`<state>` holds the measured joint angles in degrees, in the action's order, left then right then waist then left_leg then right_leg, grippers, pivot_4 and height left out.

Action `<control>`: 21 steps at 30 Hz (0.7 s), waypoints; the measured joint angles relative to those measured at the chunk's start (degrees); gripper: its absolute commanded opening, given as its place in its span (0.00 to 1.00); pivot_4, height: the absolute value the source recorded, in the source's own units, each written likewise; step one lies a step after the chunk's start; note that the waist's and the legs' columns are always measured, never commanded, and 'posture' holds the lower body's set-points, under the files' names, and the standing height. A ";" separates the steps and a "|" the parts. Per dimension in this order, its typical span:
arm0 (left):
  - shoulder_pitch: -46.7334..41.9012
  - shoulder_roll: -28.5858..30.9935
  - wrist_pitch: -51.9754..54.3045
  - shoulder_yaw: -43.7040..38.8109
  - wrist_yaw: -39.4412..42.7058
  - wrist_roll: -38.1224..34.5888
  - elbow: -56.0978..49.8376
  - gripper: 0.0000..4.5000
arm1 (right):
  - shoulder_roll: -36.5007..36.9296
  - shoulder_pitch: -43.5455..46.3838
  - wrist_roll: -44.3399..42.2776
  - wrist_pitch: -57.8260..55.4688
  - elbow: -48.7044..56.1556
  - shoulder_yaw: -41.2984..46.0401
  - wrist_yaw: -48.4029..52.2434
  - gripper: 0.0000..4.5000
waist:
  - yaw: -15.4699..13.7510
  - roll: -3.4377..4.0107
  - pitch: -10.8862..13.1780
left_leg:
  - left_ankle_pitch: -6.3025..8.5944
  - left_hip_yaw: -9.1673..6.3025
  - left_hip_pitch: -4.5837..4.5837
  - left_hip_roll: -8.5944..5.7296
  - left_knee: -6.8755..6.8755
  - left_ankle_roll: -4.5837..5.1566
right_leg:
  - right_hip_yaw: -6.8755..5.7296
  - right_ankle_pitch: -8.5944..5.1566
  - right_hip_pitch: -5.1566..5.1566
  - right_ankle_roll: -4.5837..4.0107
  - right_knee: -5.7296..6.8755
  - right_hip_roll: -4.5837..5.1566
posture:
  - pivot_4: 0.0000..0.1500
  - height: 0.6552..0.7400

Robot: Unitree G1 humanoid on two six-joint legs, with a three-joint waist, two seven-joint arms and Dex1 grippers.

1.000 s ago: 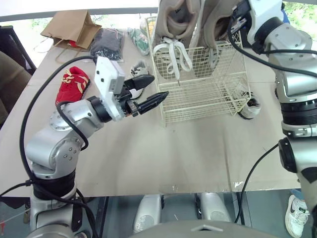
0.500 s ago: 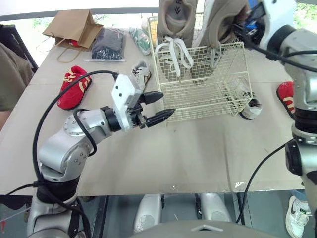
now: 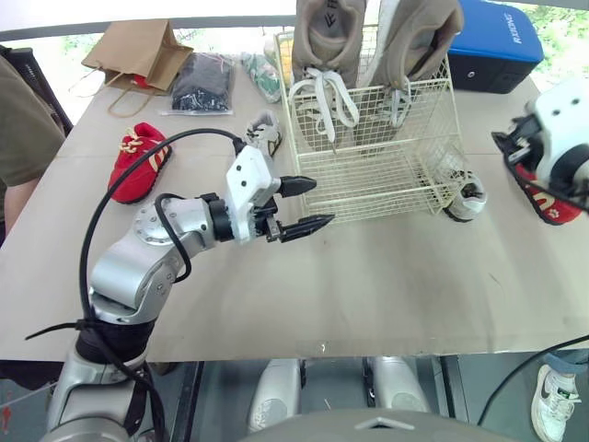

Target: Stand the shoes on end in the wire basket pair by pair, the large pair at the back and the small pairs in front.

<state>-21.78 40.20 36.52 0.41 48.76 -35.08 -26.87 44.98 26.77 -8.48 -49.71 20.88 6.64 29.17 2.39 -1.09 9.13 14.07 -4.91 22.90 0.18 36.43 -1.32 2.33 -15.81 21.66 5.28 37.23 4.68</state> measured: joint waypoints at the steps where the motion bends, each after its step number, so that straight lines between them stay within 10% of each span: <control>1: -0.01 0.24 0.30 -0.41 0.07 -0.32 -0.02 0.40 | -0.44 -0.46 -0.07 0.61 -0.27 -0.52 0.39 0.00 | 0.00 0.01 0.00 | 0.00 0.00 0.00 0.00 0.01 0.00 | 0.00 0.00 0.00 0.00 0.01 0.00 | 1.00 1.00; 21: 5.14 7.72 9.55 -11.66 1.11 -13.23 -3.06 0.40 | -5.85 -7.29 -12.55 -1.69 7.64 1.31 5.24 0.00 | -0.02 -0.04 0.03 | 0.00 -0.04 -0.09 0.19 0.00 0.00 | 0.03 -0.01 0.00 -0.03 0.10 -0.22 | 1.00 1.00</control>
<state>-16.65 47.92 46.06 -11.25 49.87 -48.31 -29.93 39.13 19.48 -21.03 -51.40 28.52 7.94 34.41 2.37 -1.14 9.15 14.07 -4.94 22.81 0.37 36.43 -1.32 2.37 -15.81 21.66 5.26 37.33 4.46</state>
